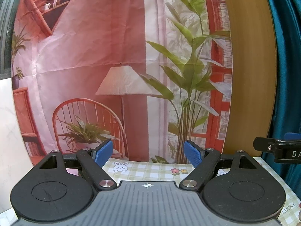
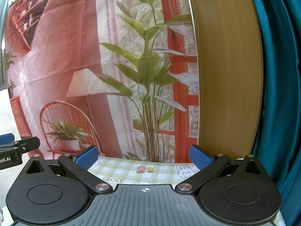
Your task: Organize plates and bowls
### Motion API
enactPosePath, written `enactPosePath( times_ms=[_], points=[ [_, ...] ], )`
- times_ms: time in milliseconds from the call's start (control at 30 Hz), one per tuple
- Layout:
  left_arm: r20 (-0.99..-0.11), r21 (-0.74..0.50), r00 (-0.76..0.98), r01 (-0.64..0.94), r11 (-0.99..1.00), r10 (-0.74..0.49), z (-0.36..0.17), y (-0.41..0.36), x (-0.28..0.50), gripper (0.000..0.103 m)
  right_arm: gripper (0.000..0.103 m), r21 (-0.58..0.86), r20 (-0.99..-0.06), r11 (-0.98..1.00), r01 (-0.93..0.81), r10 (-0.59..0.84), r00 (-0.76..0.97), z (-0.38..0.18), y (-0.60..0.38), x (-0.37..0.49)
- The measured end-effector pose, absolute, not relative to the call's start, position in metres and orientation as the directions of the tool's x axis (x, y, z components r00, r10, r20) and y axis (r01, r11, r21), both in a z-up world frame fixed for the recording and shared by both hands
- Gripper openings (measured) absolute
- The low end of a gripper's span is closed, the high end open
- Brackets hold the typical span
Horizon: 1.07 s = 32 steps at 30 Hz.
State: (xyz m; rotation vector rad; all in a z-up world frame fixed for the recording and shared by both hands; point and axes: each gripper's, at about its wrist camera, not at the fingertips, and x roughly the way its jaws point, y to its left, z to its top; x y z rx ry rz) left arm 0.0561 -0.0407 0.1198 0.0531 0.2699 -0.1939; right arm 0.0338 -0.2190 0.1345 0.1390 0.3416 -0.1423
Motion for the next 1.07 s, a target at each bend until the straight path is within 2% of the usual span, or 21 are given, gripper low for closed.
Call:
enactPosePath(
  times_ms=[1067],
  points=[
    [-0.292,0.01,0.933,0.223,0.975,-0.21,0.116,-0.0391,0.0556,0.084,0.103,0.114,-0.345,0.98,0.163,-0.115,0.932,0.1319,-0.2195,0.0313]
  ],
)
